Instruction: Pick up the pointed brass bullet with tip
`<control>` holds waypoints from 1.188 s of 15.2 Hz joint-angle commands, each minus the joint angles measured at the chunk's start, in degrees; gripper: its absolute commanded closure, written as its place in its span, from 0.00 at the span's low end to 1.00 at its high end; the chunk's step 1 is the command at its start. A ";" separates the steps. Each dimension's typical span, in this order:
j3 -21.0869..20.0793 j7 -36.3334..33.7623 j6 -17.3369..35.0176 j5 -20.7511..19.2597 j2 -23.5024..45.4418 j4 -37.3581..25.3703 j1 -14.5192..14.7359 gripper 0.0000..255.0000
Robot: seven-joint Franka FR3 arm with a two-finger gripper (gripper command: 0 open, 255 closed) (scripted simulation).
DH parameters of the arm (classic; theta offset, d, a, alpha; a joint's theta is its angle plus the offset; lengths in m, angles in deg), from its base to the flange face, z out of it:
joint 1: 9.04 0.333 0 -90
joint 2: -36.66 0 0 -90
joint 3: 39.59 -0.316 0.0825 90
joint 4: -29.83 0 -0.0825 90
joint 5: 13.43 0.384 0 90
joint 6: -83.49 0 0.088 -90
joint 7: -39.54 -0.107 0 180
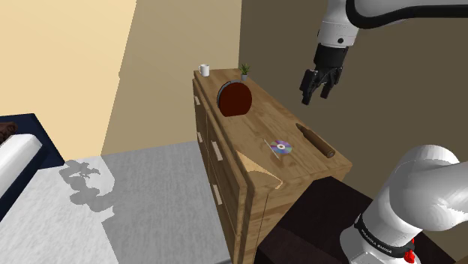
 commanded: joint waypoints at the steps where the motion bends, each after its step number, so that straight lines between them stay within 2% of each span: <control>1: 0.00 0.00 0.00 0.00 0.00 0.00 0.00 0.00; 9: 9.74 7.82 11.47 -3.88 4.70 6.10 -3.48 0.00; 18: 21.62 17.86 25.37 -5.07 17.04 7.32 -5.48 0.00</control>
